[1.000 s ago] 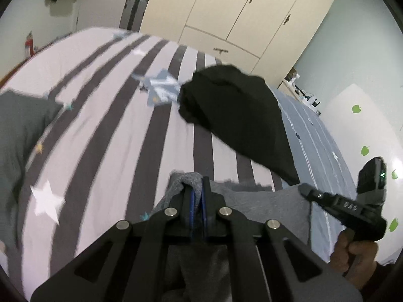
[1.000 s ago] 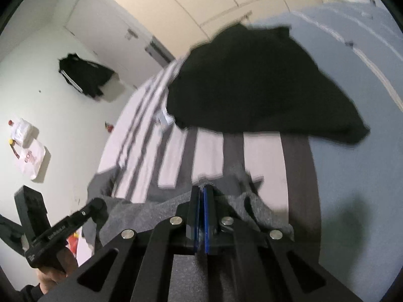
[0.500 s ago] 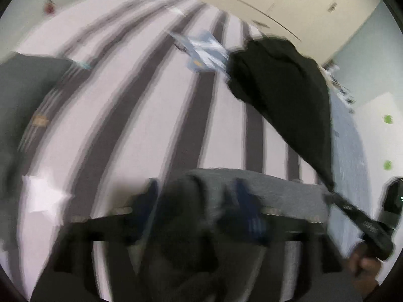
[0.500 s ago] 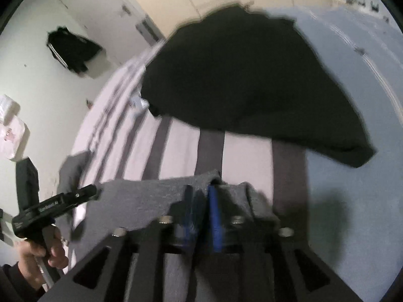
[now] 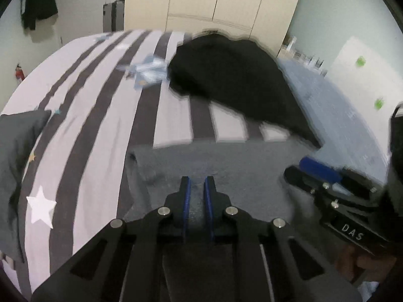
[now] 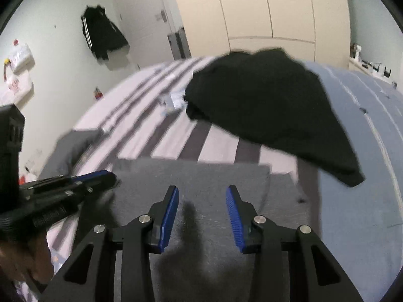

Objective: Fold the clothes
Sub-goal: 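Open both tools and smooth the folded grey garment flat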

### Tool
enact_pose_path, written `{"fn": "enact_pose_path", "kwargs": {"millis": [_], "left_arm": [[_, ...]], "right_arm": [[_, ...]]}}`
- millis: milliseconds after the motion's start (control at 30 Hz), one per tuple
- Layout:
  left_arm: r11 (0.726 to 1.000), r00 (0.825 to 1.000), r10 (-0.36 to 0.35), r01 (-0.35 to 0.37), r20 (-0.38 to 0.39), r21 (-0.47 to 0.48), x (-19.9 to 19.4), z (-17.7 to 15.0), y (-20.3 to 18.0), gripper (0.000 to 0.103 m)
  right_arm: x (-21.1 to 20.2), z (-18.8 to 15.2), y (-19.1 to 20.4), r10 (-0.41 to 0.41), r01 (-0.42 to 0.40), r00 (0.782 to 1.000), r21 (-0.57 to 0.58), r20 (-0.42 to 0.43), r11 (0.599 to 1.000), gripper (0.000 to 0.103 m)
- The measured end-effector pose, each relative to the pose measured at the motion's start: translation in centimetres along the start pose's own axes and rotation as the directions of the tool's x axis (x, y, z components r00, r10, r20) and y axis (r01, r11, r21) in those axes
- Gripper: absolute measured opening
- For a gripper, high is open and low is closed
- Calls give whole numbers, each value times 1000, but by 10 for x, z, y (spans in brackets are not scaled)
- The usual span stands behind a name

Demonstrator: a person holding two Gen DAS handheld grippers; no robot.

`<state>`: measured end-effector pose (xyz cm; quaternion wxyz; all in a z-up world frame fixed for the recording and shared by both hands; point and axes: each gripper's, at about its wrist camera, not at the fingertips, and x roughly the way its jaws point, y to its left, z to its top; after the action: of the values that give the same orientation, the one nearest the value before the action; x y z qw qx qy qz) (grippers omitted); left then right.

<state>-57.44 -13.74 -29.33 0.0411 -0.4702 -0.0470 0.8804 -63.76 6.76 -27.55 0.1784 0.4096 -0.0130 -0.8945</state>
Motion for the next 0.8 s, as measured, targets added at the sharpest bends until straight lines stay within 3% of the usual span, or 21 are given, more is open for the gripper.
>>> {"fn": "enact_pose_path", "kwargs": {"millis": [33, 100, 167, 300, 367, 433, 500, 633, 800], "left_arm": [[1000, 999, 2, -3, -33, -19, 16, -9, 8, 8], [999, 1000, -16, 15, -16, -31, 18, -12, 12, 8], [1000, 1000, -15, 15, -1, -24, 13, -8, 10, 8], [995, 998, -30, 36, 61, -94, -14, -3, 24, 8], [995, 996, -25, 33, 89, -94, -24, -4, 30, 8], [997, 998, 1, 4, 59, -82, -15, -11, 37, 8], [997, 999, 40, -40, -13, -65, 9, -23, 45, 8], [998, 999, 36, -37, -18, -59, 12, -28, 53, 8], [990, 996, 44, -33, 73, -140, -20, -6, 62, 8]], "right_arm": [[13, -6, -5, -4, 4, 1000, 10, -22, 1000, 36], [38, -18, -14, -11, 13, 998, 30, -66, 999, 34], [41, -25, -17, -6, 7, 999, 19, -50, 1000, 34], [29, -19, -15, -42, 41, 998, -33, -38, 999, 33], [14, -16, -21, -55, 55, 998, -5, -14, 998, 33], [-2, -16, -27, -57, 56, 998, 39, 13, 998, 33], [8, -25, -39, -85, 87, 996, 42, -30, 995, 33], [23, -37, -53, -69, 71, 996, 35, -56, 997, 33], [3, -28, -69, -153, 155, 988, 72, -37, 985, 33]]}}
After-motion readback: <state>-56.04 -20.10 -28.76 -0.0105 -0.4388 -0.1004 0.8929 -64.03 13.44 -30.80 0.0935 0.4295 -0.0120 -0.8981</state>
